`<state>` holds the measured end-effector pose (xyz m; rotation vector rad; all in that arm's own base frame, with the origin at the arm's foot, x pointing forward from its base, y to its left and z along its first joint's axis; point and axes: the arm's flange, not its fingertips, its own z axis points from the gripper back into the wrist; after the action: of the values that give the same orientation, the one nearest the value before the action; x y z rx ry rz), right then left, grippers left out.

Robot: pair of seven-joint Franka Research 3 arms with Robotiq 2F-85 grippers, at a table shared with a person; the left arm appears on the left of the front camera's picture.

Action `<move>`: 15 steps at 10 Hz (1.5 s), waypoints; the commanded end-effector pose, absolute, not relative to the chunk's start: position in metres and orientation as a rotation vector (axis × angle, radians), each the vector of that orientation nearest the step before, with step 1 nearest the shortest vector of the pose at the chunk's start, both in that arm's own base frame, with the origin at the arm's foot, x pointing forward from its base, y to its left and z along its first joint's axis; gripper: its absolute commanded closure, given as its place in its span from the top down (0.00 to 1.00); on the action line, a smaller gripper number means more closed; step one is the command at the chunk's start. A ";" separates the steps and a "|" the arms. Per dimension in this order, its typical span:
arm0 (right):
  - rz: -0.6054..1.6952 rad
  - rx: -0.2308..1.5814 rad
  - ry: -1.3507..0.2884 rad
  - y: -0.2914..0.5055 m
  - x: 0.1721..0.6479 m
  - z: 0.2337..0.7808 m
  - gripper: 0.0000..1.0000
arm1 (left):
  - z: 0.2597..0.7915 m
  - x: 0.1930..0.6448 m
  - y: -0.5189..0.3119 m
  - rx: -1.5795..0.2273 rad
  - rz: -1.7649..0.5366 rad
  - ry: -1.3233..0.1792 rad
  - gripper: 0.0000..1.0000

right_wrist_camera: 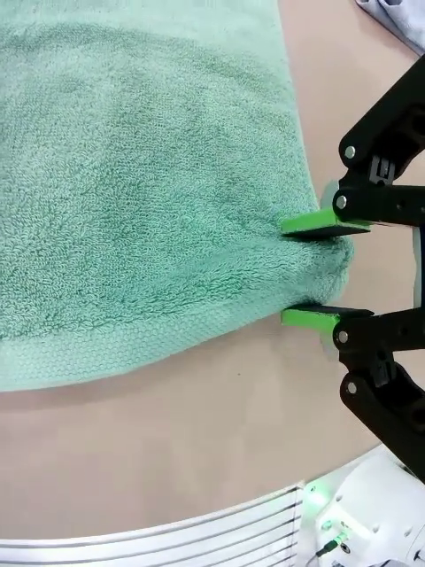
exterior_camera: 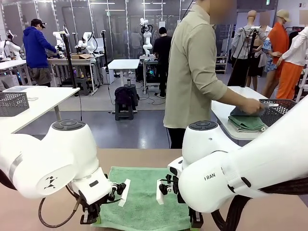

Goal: Fold the towels and place them in the basket.
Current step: When a person lays out a Towel with hook on the table, fold it in half twice.

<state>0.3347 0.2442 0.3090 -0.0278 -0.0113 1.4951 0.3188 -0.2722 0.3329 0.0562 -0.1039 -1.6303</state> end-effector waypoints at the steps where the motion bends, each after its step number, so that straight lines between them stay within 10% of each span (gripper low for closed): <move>1: 1.506 -0.001 -0.036 0.197 0.267 0.297 0.41 | 0.341 0.302 -0.258 0.034 -1.624 -0.099 0.00; 4: 1.512 0.013 -0.076 0.199 0.260 0.322 0.41 | 0.359 0.298 -0.257 0.044 -1.620 -0.114 0.00; 5: 1.515 0.011 -0.074 0.198 0.257 0.330 0.22 | 0.365 0.295 -0.255 0.045 -1.623 -0.117 0.00; 15: 1.493 -0.022 -0.066 0.244 0.308 0.384 0.22 | 0.403 0.300 -0.265 0.057 -1.615 -0.185 0.00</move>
<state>0.3063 0.2434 0.3868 -0.0226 -0.0619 1.4935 0.2980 -0.2632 0.4080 0.0583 -0.1914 -1.6118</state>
